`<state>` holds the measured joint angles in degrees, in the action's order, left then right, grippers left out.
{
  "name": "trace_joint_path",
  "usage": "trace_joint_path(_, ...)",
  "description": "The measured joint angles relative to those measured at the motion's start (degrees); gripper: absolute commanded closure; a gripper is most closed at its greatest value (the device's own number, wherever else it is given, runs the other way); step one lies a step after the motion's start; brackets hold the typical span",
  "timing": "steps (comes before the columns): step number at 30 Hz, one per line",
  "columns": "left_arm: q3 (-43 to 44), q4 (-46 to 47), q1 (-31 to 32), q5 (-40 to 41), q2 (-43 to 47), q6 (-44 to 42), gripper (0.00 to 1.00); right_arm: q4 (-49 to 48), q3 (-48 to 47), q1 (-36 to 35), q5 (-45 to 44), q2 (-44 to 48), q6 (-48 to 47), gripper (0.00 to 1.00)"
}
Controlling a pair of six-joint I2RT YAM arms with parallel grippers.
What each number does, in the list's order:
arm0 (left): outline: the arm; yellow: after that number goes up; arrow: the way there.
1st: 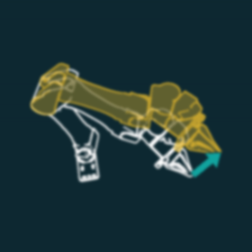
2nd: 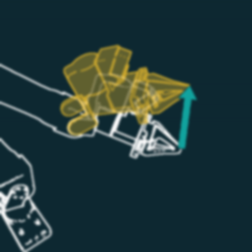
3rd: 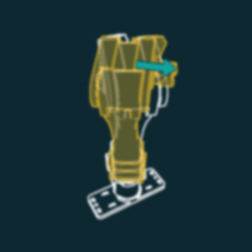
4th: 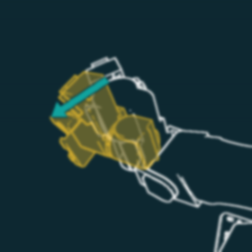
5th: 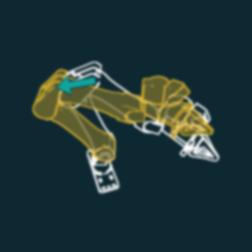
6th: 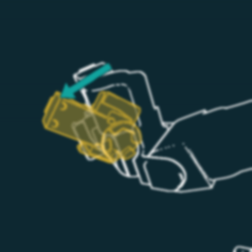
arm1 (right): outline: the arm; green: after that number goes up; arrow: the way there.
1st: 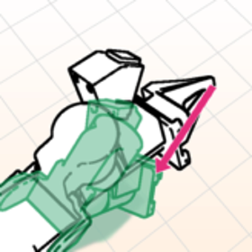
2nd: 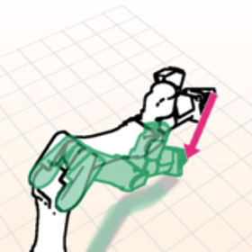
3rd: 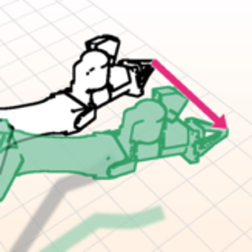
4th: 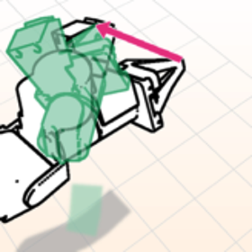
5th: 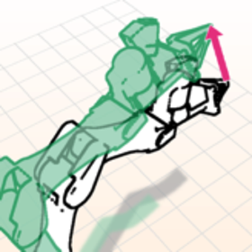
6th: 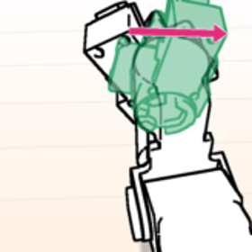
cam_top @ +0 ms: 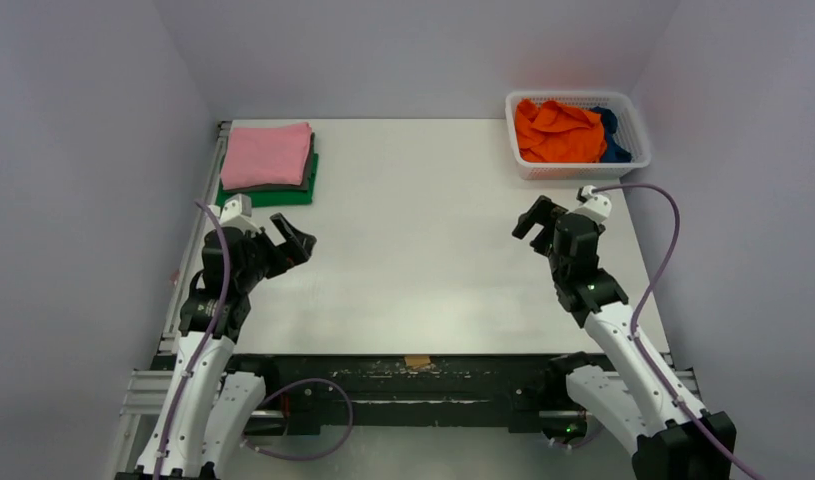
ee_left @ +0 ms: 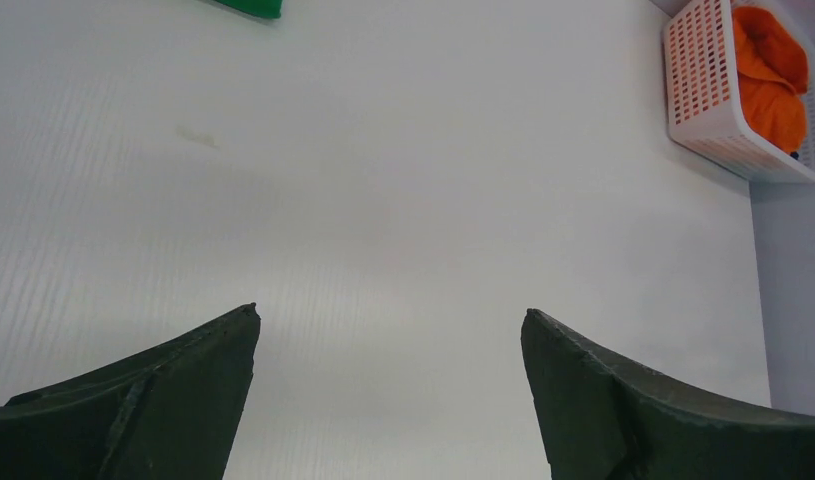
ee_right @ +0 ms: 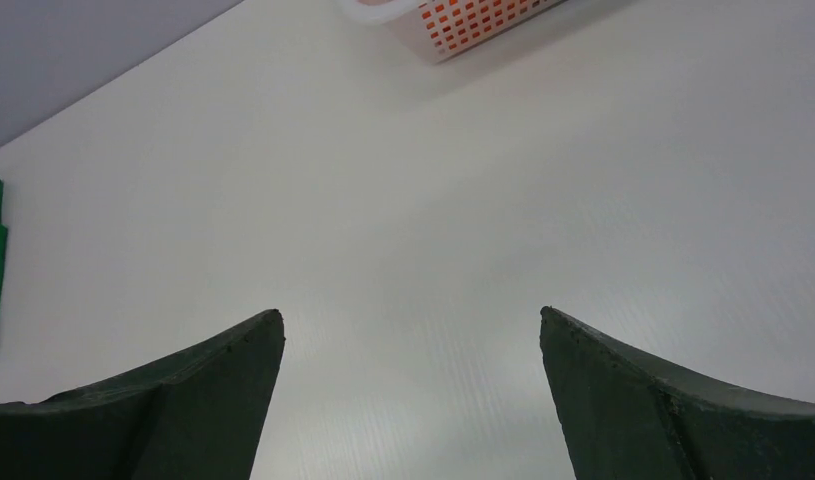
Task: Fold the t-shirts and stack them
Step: Grab crumpled tshirt from bin with the right arm
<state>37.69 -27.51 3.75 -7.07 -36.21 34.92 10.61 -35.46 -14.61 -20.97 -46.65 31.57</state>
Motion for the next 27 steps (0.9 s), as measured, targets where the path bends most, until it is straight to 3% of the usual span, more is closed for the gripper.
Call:
trace_joint_path(7,0.0,0.0,0.0,-1.4,0.6,0.0,0.0,0.8,-10.1,0.3,-3.8,-10.8,-3.7,0.01)
trace_joint_path(16,0.0,1.1,0.0,-0.8,0.4,0.0,0.0,2.3,-43.7,5.1,-4.8,-42.5,-9.1,0.01)
trace_joint_path(22,0.0,2.0,0.0,0.8,-4.8,-0.1,0.0,2.9,-67.6,9.6,-4.8,-68.1,-8.2,0.05)
trace_joint_path(27,0.0,2.4,0.0,2.3,-7.0,-0.1,0.0,3.5,-82.1,12.1,-4.5,-84.0,-5.9,0.08)
